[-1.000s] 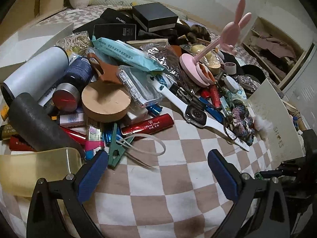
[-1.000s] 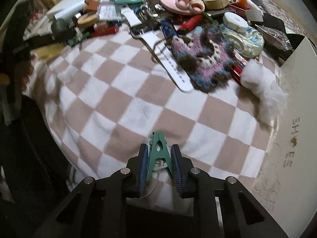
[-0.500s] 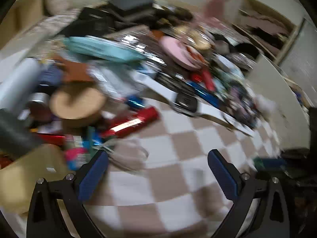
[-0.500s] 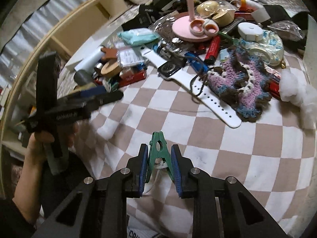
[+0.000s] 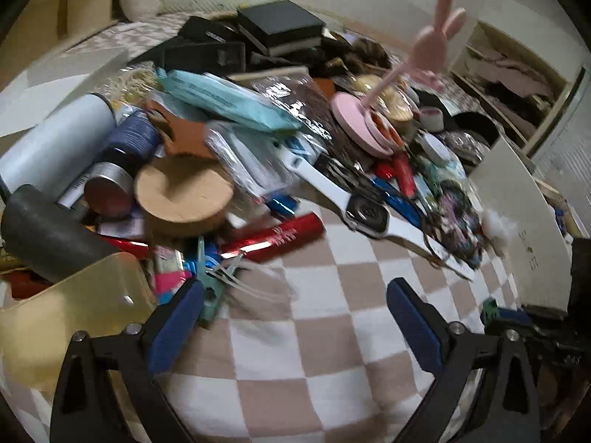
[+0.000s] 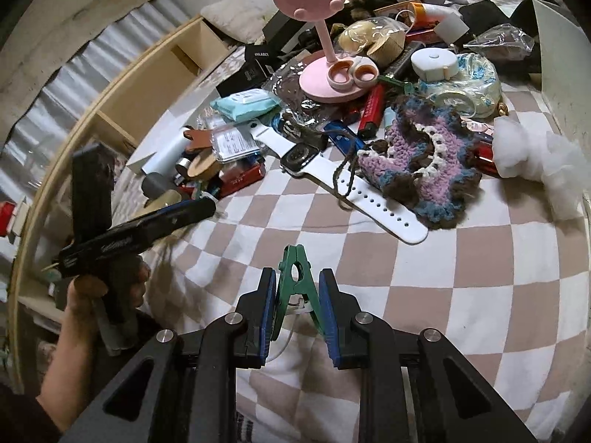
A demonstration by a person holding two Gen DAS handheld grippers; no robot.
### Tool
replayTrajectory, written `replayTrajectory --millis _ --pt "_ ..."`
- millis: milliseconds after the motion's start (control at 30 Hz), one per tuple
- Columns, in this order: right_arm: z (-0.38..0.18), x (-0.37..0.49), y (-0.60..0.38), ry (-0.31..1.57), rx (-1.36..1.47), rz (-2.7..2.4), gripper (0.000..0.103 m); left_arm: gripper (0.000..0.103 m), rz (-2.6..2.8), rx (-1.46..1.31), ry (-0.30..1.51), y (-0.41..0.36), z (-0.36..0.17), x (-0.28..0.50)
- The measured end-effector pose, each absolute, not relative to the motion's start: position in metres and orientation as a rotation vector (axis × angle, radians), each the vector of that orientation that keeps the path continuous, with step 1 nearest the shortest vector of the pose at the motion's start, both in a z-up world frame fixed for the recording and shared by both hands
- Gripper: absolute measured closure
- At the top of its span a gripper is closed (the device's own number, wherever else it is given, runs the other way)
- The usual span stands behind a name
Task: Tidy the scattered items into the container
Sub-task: 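Close right tool on green clothespin while left tool closes on another green clothespin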
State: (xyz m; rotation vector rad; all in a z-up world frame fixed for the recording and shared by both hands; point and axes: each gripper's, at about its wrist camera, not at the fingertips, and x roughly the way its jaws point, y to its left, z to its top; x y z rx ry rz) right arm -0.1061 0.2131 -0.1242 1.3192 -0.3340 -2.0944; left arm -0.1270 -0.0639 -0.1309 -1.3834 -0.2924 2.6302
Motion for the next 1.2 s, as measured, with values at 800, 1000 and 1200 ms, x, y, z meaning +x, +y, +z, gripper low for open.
replayTrajectory --millis 800,1000,1200 --pt "-0.127 -0.104 0.215 -0.383 1.318 -2.037 0.078 0.005 2.442 -1.434 0.067 -0.006 -0.157 -0.128" --pt "-0.132 -0.105 0.213 -0.346 1.353 -2.063 0.078 0.039 2.525 -1.454 -0.030 -0.021 -0.152 -0.129" --pt "-0.134 -0.106 0.211 -0.316 1.372 -2.089 0.078 0.042 2.547 -1.459 0.011 -0.017 -0.153 -0.128"
